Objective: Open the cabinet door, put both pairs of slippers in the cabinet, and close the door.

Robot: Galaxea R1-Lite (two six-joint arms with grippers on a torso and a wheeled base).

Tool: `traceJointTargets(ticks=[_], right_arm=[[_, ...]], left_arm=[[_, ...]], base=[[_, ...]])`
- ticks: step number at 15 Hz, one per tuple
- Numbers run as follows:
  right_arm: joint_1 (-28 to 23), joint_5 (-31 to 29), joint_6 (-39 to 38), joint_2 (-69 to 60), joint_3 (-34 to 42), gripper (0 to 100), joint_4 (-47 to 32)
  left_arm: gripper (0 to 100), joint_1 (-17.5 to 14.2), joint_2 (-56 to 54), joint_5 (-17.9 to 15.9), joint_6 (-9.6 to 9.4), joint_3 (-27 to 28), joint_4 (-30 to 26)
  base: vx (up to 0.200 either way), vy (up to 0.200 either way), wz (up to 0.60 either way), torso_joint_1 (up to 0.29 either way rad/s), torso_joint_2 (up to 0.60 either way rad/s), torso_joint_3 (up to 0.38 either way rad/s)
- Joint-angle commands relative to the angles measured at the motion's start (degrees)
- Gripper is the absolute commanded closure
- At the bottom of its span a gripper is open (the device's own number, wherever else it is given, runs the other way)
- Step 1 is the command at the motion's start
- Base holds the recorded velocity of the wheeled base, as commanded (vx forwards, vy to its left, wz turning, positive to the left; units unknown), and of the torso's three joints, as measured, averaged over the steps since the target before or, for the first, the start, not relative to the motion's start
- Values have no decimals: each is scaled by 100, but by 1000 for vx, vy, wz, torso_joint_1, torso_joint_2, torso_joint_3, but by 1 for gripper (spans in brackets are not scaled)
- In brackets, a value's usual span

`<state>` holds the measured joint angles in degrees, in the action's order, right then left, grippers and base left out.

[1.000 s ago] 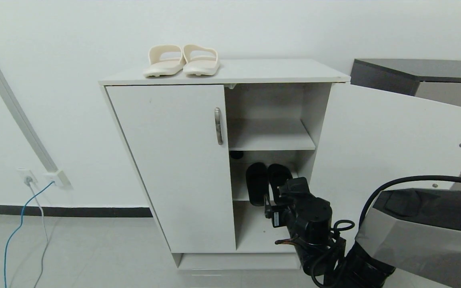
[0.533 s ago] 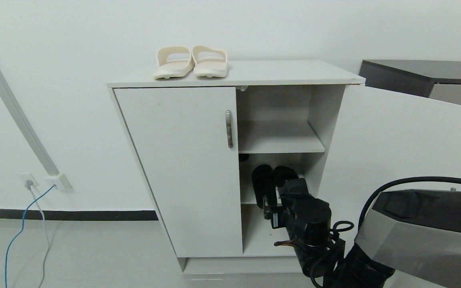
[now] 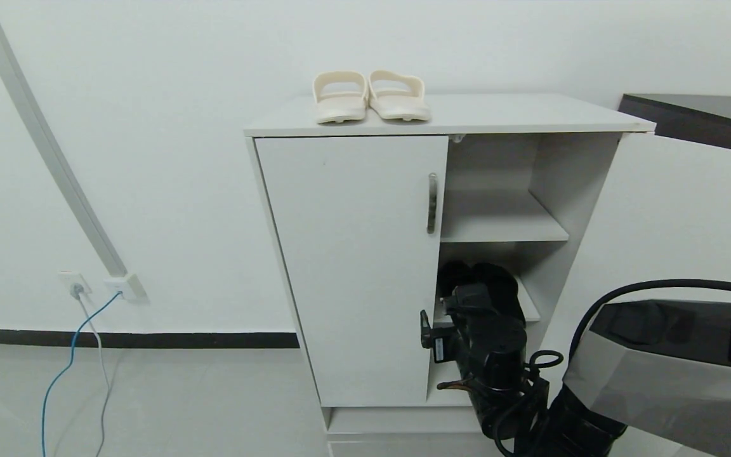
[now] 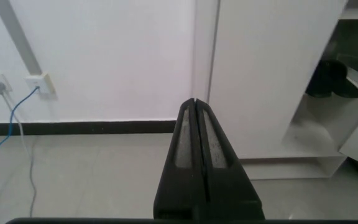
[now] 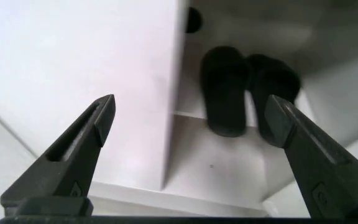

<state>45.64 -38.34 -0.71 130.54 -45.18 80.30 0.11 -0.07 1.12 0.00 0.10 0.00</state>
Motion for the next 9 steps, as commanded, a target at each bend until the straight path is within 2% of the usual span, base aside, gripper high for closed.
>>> traceJointTargets(ticks=[1,2,9], right_arm=[[6,2,0,-2,0,0,3],[6,2,0,-2,9,0,21],[6,90,44,7,158,0,311]], left_arm=[[100,-2,7,2,0,-1,0],[100,-2,7,2,0,-1,0],[100,-2,7,20,0,-1,0]], base=[[0,200,0,2,2,2],[0,200,0,2,2,7],[0,0,0,0,0,0]])
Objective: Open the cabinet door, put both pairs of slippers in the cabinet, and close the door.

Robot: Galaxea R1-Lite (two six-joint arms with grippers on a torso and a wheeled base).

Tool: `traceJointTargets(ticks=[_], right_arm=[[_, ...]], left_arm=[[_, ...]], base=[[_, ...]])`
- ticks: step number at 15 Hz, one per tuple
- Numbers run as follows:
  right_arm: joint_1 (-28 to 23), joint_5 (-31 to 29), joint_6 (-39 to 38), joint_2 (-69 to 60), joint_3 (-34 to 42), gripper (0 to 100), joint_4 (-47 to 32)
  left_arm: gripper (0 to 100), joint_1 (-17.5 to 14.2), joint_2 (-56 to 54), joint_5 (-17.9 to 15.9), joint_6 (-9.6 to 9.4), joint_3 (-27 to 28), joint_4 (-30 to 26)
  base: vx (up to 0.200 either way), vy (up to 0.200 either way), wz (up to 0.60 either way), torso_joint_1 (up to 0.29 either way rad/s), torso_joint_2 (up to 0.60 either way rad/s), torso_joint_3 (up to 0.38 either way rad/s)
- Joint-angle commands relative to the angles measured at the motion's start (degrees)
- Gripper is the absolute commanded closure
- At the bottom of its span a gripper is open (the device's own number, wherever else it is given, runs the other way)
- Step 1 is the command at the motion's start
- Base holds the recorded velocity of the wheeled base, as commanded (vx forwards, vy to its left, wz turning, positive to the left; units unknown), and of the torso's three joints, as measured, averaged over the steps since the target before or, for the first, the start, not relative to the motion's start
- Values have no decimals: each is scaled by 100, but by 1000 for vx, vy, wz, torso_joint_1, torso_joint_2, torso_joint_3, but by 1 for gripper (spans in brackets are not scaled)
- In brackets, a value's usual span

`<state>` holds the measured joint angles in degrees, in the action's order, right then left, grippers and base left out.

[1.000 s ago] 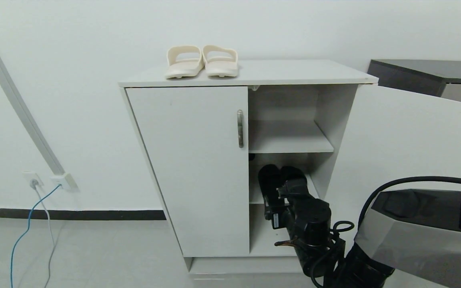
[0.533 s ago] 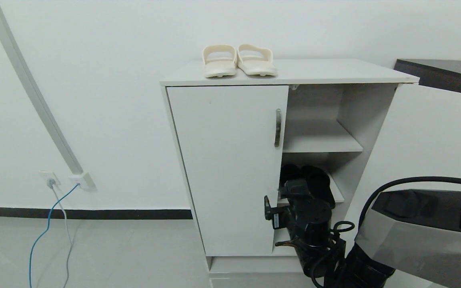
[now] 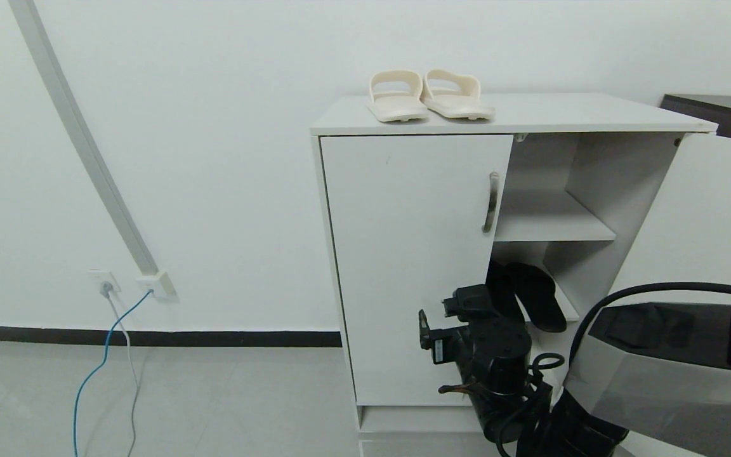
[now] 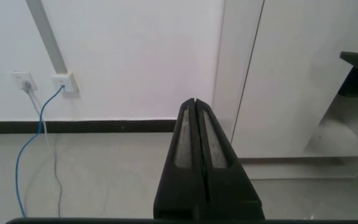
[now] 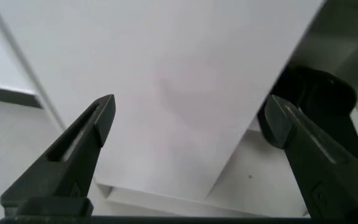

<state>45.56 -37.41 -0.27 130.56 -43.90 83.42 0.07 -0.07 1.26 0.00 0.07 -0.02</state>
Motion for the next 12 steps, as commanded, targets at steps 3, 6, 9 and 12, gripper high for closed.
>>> traceJointTargets(ticks=[3,6,9,12], right_arm=[[6,472,9,4,285,0,412],[6,516,44,4,303,0,438],[-12,524,88,4,329,0,456],[-20,524,194,4,329,0,482]], left_arm=[[100,1,7,6,0,1,2],[100,1,7,15,9,-7,2],[100,1,7,15,9,1,2],[100,1,7,15,0,1,2]], base=[[0,0,0,0,0,0],[0,0,0,0,0,0],[0,0,0,0,0,0],[0,0,0,0,0,0]])
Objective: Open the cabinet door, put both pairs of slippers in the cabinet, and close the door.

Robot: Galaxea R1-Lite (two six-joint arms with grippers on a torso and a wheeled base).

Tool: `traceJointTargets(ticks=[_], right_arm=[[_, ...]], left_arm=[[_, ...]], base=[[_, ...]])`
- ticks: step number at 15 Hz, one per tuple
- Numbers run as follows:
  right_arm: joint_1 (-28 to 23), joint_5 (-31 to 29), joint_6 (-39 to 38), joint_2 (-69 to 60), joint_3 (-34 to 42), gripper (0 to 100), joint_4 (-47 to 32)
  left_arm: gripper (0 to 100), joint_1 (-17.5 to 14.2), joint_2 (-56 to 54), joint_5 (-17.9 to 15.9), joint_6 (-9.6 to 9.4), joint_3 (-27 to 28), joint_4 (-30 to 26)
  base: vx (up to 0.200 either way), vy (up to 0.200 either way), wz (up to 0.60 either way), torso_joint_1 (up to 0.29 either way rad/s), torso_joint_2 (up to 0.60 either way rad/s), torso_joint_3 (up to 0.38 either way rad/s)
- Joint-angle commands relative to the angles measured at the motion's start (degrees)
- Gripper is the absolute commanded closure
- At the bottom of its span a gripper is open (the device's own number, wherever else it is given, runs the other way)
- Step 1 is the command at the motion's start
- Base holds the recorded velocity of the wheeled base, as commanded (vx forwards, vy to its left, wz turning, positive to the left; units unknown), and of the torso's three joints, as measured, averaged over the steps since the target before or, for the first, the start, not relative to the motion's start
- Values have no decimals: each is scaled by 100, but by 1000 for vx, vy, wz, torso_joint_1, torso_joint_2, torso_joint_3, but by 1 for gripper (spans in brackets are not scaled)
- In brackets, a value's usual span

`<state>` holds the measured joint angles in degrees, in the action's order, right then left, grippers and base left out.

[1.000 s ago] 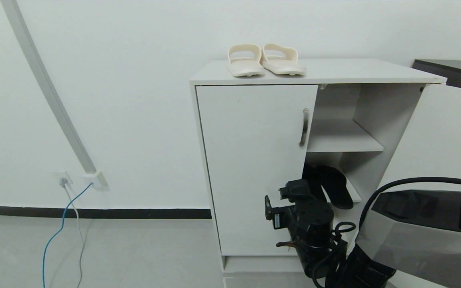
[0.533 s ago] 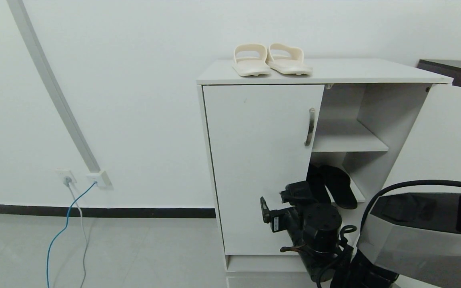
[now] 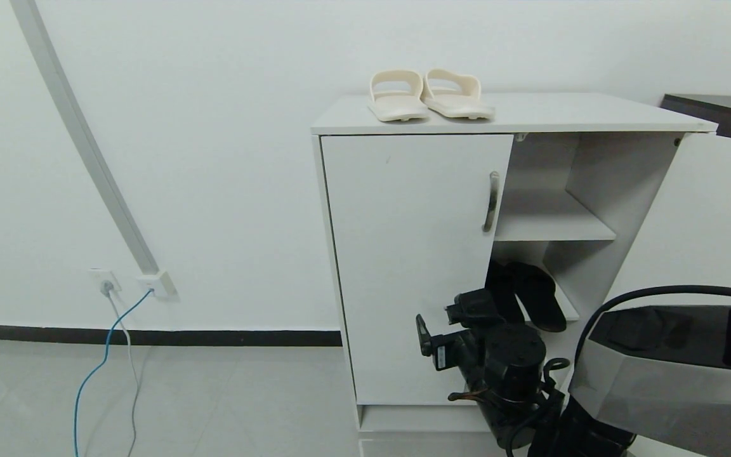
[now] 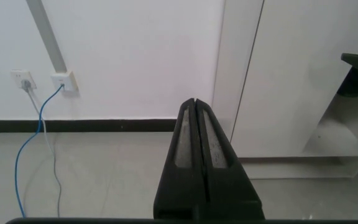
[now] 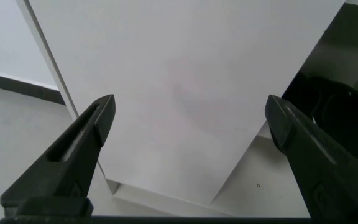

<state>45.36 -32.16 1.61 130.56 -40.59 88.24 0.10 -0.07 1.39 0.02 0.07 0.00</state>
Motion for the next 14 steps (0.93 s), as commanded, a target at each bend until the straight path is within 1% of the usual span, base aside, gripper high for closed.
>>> traceJointTargets(ticks=[1,8,10,14], right_arm=[[-1,-1,6,4,-1,0,-8],[-1,-1,15,13,-10,0,-17],[-1,-1,15,13,-1,0,-8],[-1,-1,24,13,-10,0,-8]], left_arm=[[100,-1,7,2,-2,1,0],[100,-1,7,2,6,1,0],[100,-1,7,2,6,-7,0],[100,-1,7,2,-2,1,0]], base=[[0,0,0,0,0,0],[0,0,0,2,-17,-17],[0,0,0,46,-300,-256],[0,0,0,101,-430,-327]])
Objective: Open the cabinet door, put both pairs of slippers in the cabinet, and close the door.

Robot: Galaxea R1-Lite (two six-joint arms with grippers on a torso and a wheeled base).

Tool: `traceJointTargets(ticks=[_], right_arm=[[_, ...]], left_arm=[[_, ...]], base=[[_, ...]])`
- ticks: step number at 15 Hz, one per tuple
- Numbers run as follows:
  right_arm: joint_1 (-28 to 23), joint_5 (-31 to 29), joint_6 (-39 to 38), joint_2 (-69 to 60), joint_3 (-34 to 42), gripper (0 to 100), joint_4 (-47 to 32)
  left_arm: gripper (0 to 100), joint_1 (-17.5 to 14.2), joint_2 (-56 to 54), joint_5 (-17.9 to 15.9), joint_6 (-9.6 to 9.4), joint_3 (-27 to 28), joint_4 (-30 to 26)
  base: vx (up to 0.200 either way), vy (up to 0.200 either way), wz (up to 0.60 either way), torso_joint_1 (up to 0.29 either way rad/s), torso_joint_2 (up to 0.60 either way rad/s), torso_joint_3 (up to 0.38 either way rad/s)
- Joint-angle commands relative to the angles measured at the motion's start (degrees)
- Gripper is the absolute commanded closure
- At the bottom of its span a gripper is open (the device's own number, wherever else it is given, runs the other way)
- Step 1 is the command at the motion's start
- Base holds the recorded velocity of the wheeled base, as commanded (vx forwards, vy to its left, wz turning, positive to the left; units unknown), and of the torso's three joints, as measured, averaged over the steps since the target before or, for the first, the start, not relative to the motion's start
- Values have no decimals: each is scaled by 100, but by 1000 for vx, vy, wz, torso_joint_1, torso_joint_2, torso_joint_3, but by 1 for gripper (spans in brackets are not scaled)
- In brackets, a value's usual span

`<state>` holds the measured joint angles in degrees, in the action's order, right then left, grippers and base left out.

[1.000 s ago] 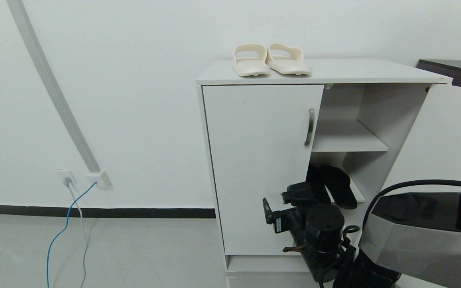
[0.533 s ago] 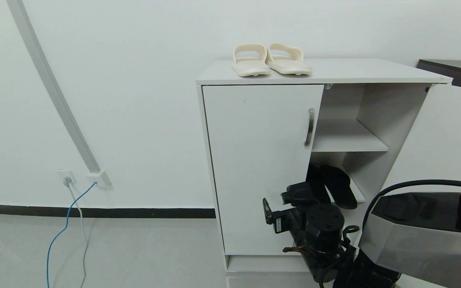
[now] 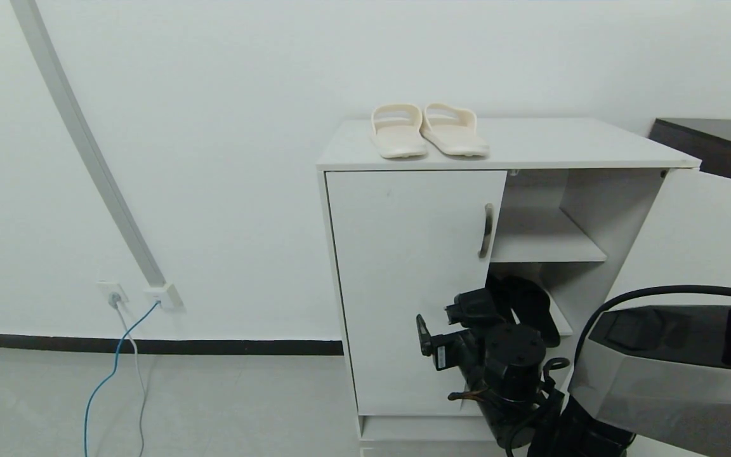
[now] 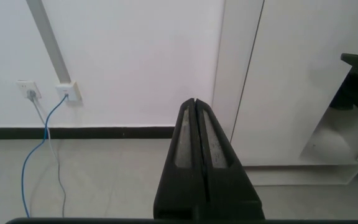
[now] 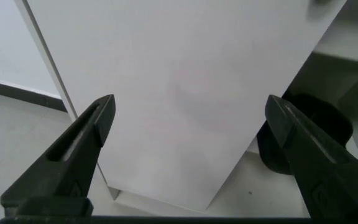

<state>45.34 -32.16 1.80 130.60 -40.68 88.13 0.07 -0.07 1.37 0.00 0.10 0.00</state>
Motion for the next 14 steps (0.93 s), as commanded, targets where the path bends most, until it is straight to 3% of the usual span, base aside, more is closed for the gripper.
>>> traceJointTargets(ticks=[1,14], right_arm=[[1,-1,4,10,7,0,3],[1,-1,4,10,7,0,-6]], left_arm=[[100,1,7,4,0,-1,0],[100,1,7,-5,0,-1,0]], base=[[0,0,0,124,-456,-339],[0,0,0,177,-500,-322]])
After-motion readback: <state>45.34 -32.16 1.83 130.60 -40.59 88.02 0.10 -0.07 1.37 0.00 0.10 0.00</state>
